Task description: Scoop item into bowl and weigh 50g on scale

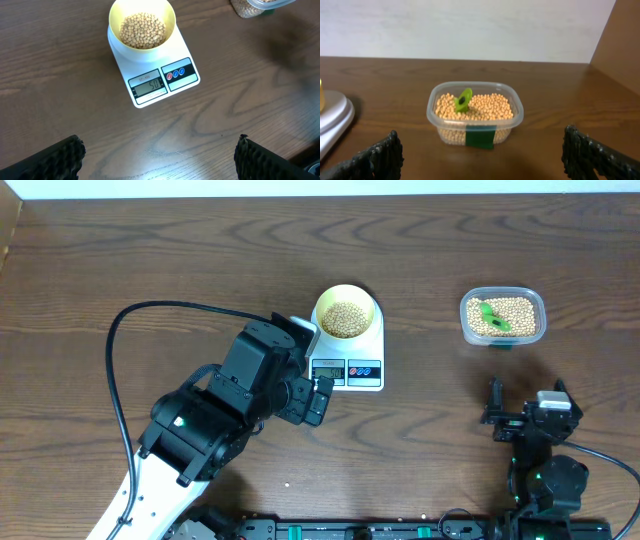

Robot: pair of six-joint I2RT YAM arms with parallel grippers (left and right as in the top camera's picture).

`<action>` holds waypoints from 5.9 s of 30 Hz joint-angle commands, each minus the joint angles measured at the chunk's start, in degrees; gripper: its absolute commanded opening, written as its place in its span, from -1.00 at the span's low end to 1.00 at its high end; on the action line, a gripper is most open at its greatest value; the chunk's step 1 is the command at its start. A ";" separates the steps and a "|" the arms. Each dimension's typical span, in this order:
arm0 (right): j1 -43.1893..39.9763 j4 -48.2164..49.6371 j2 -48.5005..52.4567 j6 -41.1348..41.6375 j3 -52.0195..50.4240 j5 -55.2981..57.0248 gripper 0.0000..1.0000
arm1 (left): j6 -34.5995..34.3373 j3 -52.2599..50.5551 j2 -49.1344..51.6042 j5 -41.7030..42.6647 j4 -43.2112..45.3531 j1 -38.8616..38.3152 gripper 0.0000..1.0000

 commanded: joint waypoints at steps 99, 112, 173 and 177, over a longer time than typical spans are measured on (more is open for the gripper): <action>6.84 -2.99 -3.34 18.91 -0.24 0.42 0.98 | 0.79 -2.75 -28.85 3.13 8.68 28.61 0.96; 6.84 -2.99 -3.34 18.91 -0.24 0.42 0.98 | 0.76 -36.00 -54.99 6.36 34.80 42.88 0.96; 6.84 -2.99 -3.34 18.91 -0.24 0.42 0.98 | -0.07 -69.26 -62.34 -1.42 49.70 36.06 0.96; 6.84 -2.99 -3.34 18.91 -0.24 0.42 0.98 | -0.07 -69.26 -62.34 -1.42 49.70 36.06 0.96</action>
